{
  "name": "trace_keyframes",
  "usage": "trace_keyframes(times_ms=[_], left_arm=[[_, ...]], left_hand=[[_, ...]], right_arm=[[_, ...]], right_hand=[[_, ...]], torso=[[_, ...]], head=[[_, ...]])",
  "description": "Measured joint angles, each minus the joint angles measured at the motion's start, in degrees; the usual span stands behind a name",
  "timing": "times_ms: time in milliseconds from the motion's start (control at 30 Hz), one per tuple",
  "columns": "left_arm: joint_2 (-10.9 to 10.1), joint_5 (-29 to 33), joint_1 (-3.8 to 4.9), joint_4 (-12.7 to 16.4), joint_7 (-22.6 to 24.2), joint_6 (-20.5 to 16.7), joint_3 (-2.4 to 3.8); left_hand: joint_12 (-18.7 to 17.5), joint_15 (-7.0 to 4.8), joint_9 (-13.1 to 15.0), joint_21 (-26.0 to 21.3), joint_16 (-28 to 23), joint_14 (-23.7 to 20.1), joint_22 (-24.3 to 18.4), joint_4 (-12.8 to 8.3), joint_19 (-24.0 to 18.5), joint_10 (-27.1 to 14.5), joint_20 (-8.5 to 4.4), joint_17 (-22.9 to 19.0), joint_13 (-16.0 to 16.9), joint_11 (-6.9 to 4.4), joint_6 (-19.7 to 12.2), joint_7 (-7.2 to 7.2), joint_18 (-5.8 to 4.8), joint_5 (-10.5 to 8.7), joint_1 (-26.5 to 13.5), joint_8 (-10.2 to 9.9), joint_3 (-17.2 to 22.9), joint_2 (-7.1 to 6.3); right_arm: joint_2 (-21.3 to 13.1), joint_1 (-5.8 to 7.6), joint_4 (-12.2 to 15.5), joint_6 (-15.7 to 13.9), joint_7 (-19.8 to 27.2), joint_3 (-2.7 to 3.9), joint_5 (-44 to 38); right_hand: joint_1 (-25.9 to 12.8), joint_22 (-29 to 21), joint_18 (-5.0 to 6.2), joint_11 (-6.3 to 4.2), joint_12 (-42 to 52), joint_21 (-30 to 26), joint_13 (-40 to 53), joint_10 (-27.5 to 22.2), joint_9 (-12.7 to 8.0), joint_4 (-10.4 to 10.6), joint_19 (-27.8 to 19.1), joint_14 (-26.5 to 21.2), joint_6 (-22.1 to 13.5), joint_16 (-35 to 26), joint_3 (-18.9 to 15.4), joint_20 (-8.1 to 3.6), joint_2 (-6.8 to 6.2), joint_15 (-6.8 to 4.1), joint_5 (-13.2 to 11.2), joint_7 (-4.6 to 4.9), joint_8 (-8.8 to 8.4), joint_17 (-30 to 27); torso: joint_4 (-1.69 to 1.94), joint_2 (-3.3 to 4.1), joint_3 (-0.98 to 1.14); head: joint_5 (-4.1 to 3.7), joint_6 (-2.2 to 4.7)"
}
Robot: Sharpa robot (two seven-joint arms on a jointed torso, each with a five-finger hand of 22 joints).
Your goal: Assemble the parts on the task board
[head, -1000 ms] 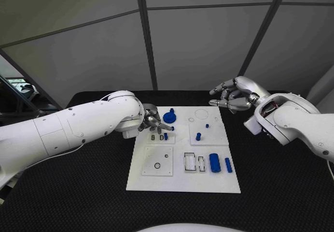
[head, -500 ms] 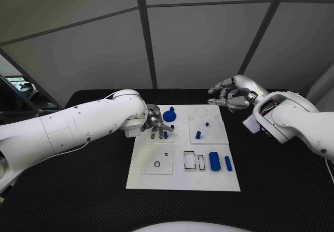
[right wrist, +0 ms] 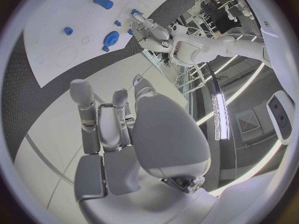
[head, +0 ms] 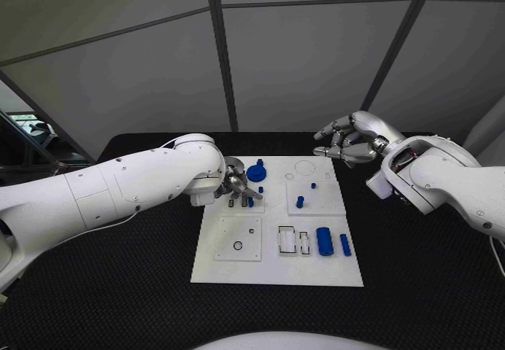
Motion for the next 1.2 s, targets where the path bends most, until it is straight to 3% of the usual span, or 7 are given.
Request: trace_keyframes(times_ms=[33,67,100,233,300,567,1200], left_arm=[[0.0,0.0,0.00,0.0,0.0,0.2,-0.02],[0.0,0.0,0.00,0.0,0.0,0.3,-0.02],[0.1,0.0,0.00,0.0,0.0,0.4,-0.04],[0.2,0.0,0.00,-0.1,0.0,0.8,-0.10],[0.2,0.0,0.00,-0.1,0.0,0.9,-0.11],[0.4,0.0,0.01,-0.5,0.0,1.0,-0.13],[0.3,0.0,0.04,-0.6,0.0,0.7,-0.13]], left_hand=[[0.0,0.00,0.1,0.0,0.0,0.0,0.1,0.0,0.0,0.0,0.00,0.0,0.0,0.00,0.0,0.00,-0.05,0.00,0.0,0.2,0.0,0.00],[0.0,0.00,0.1,0.0,0.0,0.0,0.1,0.0,0.0,0.0,0.00,0.0,0.1,0.00,0.0,0.00,-1.41,0.00,0.0,0.3,0.0,0.00],[0.0,0.00,0.1,0.0,0.0,0.0,0.1,-0.1,0.0,0.0,0.00,0.0,0.1,0.00,0.0,0.00,-3.59,0.00,0.0,0.3,0.1,0.02],[0.0,0.00,0.4,0.0,0.0,0.0,0.3,-0.4,0.0,0.0,0.00,0.0,0.1,0.00,0.0,-0.04,-3.49,0.23,1.0,0.3,0.4,0.36],[0.0,0.00,0.6,0.0,0.0,0.0,0.3,-0.4,0.0,0.0,0.00,0.0,0.1,0.00,-0.2,-0.21,-2.18,0.23,1.1,0.3,0.4,0.50],[0.0,0.00,1.3,0.0,0.0,0.0,0.6,-0.9,0.0,0.0,0.00,0.0,0.2,-0.05,-0.4,-0.42,-2.18,0.23,3.6,0.6,2.8,2.49],[0.2,-0.20,1.8,0.0,0.0,0.2,1.1,-0.5,0.0,0.4,0.00,0.0,0.5,-0.03,-0.4,-0.42,-2.19,0.22,3.5,0.8,3.2,1.87]], right_arm=[[0.0,0.00,0.0,0.0,0.0,0.00,0.0],[0.0,0.00,0.0,0.0,0.0,0.00,0.0],[0.0,0.00,0.0,0.0,0.0,0.00,0.0],[0.1,0.00,-0.1,0.1,-0.1,0.00,0.0],[0.1,0.00,-0.1,0.1,-0.1,0.00,0.0],[0.3,0.00,-0.2,0.2,-0.1,0.00,0.0],[0.6,-0.01,-0.6,0.3,-0.2,0.00,-0.1]], right_hand=[[0.0,0.0,0.00,0.00,0.0,0.0,0.0,0.0,0.0,0.0,0.0,0.0,0.0,0.0,0.0,0.00,0.00,0.00,0.0,0.00,0.00,0.0],[0.0,0.0,0.00,0.00,0.0,0.0,0.0,0.0,0.0,0.0,0.0,0.0,0.0,0.0,0.0,0.00,0.00,0.00,0.1,0.00,0.00,0.0],[0.0,0.0,0.00,0.00,0.0,0.0,0.0,0.0,0.0,0.0,0.0,0.0,0.0,0.0,0.0,0.00,0.00,0.00,0.1,0.00,0.00,0.0],[0.0,0.0,0.00,0.00,0.0,0.0,0.0,0.0,0.0,0.0,0.0,0.0,0.0,0.0,0.0,0.00,0.00,0.00,0.1,0.00,0.00,0.0],[0.0,0.0,0.00,0.00,0.0,0.0,0.0,0.0,0.0,0.0,0.0,0.0,0.0,0.0,0.0,0.00,0.00,0.00,0.1,0.00,0.00,0.0],[0.0,-0.1,0.00,0.00,0.0,0.0,0.0,0.0,0.0,0.0,0.0,0.0,0.0,0.0,0.0,0.00,0.00,0.00,0.1,0.00,0.00,0.0],[0.0,-0.1,0.00,0.00,0.0,0.0,0.0,0.0,0.0,0.0,0.0,0.0,0.0,0.0,0.0,0.00,0.00,0.00,0.1,0.00,0.00,0.0]], torso=[[0.00,0.01,0.00],[0.00,0.01,0.00],[0.00,0.02,0.00],[0.00,0.04,0.01],[0.00,0.04,0.01],[0.01,0.10,0.02],[0.05,0.11,0.01]], head=[[0.01,-0.01],[0.01,-0.02],[0.01,-0.03],[0.01,-0.08],[-0.03,-0.08],[-0.07,-0.18],[-0.18,-0.21]])
